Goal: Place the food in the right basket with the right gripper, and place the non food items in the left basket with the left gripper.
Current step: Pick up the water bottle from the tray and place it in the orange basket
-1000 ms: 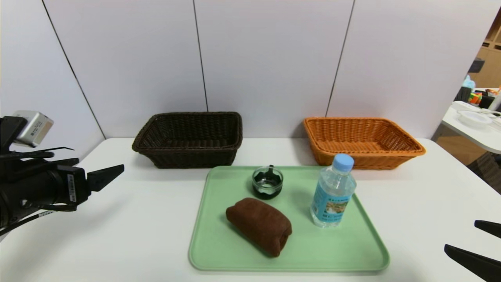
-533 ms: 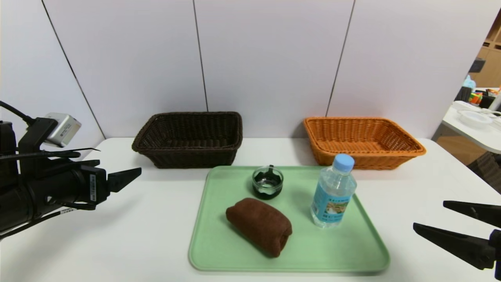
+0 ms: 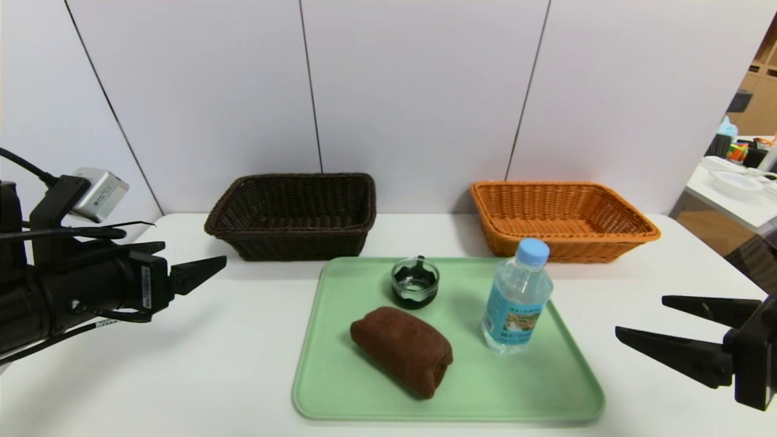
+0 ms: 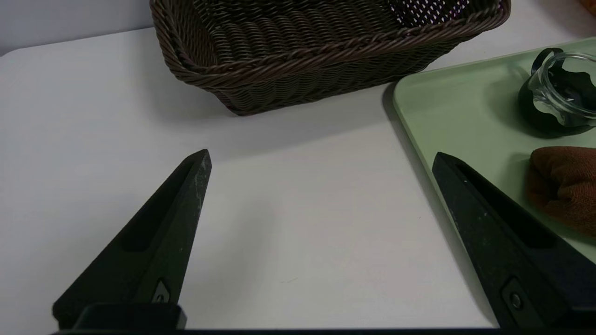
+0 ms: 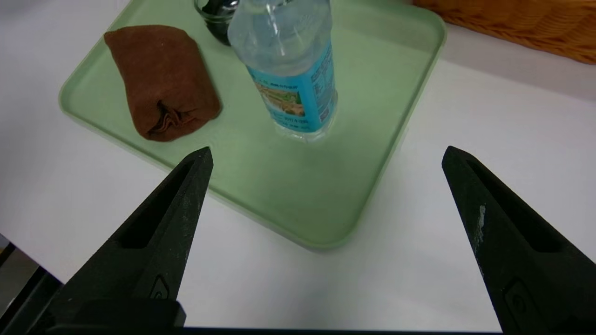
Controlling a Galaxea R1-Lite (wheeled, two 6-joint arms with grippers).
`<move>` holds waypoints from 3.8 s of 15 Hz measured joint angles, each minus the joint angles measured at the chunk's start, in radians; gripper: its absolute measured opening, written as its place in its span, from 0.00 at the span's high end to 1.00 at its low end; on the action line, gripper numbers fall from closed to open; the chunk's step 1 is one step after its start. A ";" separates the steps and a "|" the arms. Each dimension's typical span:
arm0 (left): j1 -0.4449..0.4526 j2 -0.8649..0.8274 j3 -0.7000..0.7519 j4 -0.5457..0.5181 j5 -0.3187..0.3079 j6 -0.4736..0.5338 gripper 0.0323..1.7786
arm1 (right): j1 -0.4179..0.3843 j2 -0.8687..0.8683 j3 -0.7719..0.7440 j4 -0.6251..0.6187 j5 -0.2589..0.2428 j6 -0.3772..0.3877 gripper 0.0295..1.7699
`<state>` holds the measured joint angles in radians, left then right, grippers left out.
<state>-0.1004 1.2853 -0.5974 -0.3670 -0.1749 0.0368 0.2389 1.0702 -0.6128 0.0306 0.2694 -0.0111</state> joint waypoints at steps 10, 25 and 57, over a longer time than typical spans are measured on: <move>-0.002 0.028 -0.027 -0.003 0.003 -0.002 0.05 | 0.018 0.159 -0.193 0.004 -0.228 0.122 0.04; -0.003 0.048 -0.033 -0.003 0.005 -0.004 0.05 | 0.395 0.123 0.013 -0.135 -0.491 0.266 0.04; -0.003 0.073 -0.024 -0.044 0.009 -0.012 0.05 | 0.537 0.361 0.169 -0.709 -0.750 0.125 0.04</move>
<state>-0.1038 1.3585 -0.6215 -0.4109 -0.1664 0.0249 0.7755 1.4311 -0.4440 -0.6787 -0.4804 0.1138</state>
